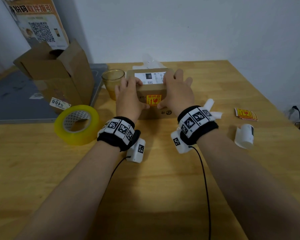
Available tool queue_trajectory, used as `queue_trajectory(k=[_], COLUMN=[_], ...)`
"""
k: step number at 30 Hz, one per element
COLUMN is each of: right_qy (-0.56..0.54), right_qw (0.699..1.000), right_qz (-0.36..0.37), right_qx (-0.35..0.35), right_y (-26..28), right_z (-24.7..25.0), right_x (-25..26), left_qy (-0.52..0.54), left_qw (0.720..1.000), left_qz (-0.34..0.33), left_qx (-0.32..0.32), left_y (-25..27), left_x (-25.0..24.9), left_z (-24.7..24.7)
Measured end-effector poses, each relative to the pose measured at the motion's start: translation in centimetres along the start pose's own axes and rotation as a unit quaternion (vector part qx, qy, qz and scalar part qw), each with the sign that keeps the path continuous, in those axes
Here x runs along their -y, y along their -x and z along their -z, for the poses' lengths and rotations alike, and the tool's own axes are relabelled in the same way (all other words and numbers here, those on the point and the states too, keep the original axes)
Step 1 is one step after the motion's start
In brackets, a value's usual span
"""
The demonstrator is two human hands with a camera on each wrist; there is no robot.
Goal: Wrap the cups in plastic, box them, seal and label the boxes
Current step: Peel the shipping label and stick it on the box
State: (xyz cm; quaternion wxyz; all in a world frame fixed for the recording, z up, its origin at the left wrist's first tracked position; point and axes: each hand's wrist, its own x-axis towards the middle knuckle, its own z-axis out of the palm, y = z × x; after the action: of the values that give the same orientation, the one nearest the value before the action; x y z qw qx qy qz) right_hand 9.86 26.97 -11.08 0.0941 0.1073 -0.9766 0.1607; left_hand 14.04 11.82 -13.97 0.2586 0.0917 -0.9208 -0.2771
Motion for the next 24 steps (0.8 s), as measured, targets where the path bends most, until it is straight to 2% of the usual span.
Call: queue_trajectory(k=[8,14,16,20,24], right_qy=[0.003,-0.118,-0.108,-0.007,-0.040], right_qw=[1.000,0.993,0.994,1.000,0.999], right_qz=[-0.013,0.002,-0.003,0.003,0.016], right_qx=[-0.012,0.000,0.002,0.001,-0.010], right_y=[0.1,-0.3,-0.2,0.1,0.4], right_z=[0.3,1.1,1.2,0.3,0.3], right_x=[0.3,-1.2,-0.9,0.0,-0.4], left_qy=[0.031,0.105,0.086,0.016,0.028], left_qw=[0.999,0.994,0.996,1.000,0.999], left_qz=[0.014,0.009,0.009,0.013,0.020], left_qx=[-0.010,-0.024,-0.021,0.007,0.023], left_y=[-0.4,-0.9,-0.8,-0.5,-0.4], left_x=[-0.4,0.4,0.3,-0.3,-0.4], left_z=[0.2,0.7,0.7,0.5,0.9])
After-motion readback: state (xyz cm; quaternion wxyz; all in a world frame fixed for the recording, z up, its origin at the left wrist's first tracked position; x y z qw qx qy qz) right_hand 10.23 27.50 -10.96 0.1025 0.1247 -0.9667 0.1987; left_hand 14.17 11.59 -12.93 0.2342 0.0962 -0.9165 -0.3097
